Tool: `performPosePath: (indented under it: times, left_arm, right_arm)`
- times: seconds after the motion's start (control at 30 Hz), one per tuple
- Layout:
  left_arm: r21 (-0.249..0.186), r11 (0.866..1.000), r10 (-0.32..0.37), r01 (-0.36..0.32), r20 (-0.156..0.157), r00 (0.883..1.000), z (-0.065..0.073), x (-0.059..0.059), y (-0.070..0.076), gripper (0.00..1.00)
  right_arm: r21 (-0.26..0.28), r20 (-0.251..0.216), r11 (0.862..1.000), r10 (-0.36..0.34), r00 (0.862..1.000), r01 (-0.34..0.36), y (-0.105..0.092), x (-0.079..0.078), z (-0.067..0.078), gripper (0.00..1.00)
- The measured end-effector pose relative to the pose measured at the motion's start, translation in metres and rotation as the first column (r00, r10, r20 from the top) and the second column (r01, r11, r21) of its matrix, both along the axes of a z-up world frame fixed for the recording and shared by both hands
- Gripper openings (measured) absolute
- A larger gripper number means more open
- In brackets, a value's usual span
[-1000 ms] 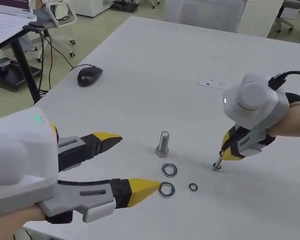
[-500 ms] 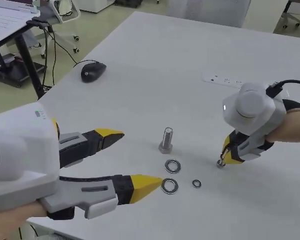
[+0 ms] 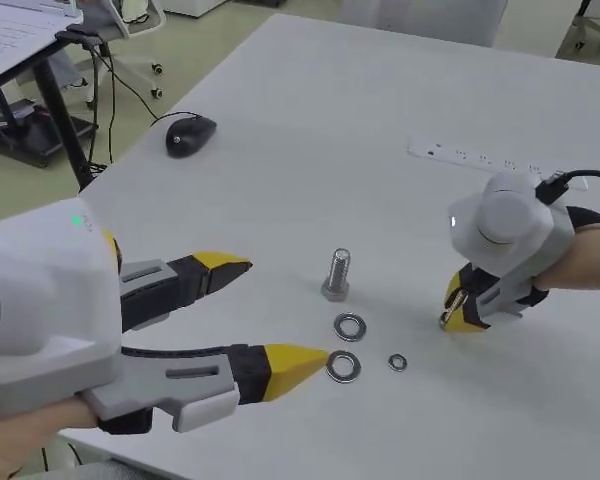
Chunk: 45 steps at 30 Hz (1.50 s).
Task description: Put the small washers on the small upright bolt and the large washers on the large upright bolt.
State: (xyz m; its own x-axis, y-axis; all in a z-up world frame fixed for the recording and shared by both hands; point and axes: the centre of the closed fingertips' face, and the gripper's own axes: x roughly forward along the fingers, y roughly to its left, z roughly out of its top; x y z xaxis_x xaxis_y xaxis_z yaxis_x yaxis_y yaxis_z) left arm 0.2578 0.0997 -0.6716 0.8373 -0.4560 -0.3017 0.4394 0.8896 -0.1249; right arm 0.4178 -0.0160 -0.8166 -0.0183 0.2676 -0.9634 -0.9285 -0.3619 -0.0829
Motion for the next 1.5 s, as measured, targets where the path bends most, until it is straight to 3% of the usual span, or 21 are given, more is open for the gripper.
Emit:
performPosePath:
  times: [0.37,0.47,0.57,0.87,1.5]
  left_arm:
    - [0.011,1.000,-0.009,0.009,0.014,1.000,0.006,0.000,-0.002,0.62]
    - [0.014,1.000,-0.016,0.015,0.022,1.000,0.009,-0.001,-0.005,0.62]
    - [0.019,1.000,-0.021,0.021,0.025,0.999,0.009,-0.001,-0.006,0.62]
    - [0.029,0.999,-0.023,0.022,0.030,0.999,0.012,-0.008,-0.007,0.62]
    - [0.021,1.000,0.001,-0.002,0.041,0.999,0.015,-0.015,-0.002,0.62]
  right_arm:
    - [0.026,0.017,0.999,-0.048,0.999,0.047,-0.015,-0.003,0.023,0.22]
    - [0.031,0.007,0.997,-0.067,0.998,0.067,-0.020,-0.009,0.028,0.22]
    - [0.057,-0.048,0.995,-0.083,0.995,0.085,-0.016,-0.027,0.032,0.22]
    - [0.067,-0.062,0.997,-0.038,0.997,0.042,-0.001,-0.053,0.027,0.22]
    - [0.058,-0.095,0.998,0.037,0.995,-0.031,0.024,-0.078,0.010,0.21]
